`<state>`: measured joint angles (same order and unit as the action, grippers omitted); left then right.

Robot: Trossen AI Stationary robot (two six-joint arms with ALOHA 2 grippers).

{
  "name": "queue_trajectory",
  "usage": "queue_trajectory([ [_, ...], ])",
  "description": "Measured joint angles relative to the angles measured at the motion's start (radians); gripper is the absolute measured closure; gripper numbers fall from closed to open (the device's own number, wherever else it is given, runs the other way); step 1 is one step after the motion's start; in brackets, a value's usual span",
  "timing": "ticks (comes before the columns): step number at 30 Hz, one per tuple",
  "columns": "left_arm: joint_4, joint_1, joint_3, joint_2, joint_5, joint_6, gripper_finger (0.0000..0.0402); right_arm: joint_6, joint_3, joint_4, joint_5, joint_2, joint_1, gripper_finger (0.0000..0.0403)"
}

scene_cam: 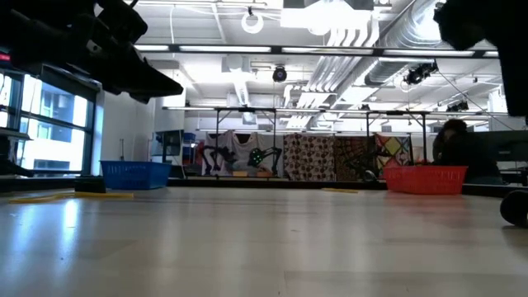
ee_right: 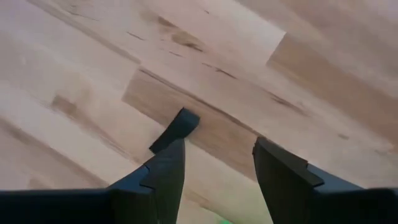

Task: Sort rubber bands into baskets
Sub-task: Put the black rubber band into the blue bin

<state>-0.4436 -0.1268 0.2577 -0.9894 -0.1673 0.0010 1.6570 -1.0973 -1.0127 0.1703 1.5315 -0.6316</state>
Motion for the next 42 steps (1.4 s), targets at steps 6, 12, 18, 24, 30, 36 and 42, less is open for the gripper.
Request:
queue_trajectory([
  [6,0.011,0.000,0.000,0.000,0.000,0.001,0.0367,0.027,0.000,0.183,-0.029,0.108,0.039,0.0223],
  [12,0.049,0.000,0.000,0.000,0.000,0.002,0.0367,0.098,0.000,0.225,-0.112,0.194,0.065,0.0223],
  [18,0.069,0.000,0.000,0.000,0.000,0.002,0.0367,0.101,0.000,0.227,-0.146,0.221,0.069,0.0224],
  [24,0.070,0.000,0.000,0.000,0.000,0.002,0.0367,0.118,0.000,0.223,-0.114,0.224,0.069,0.0244],
  [30,0.079,0.000,0.000,0.000,0.000,0.002,0.0367,0.117,0.000,0.209,-0.096,0.224,0.068,0.0269],
  [36,0.081,0.000,0.000,0.000,0.000,0.000,0.0367,0.116,0.000,0.221,-0.097,0.244,0.068,0.0274],
  [42,0.085,0.000,0.000,0.000,0.001,0.000,0.0367,0.051,0.000,0.227,-0.128,0.286,0.070,0.0277],
])
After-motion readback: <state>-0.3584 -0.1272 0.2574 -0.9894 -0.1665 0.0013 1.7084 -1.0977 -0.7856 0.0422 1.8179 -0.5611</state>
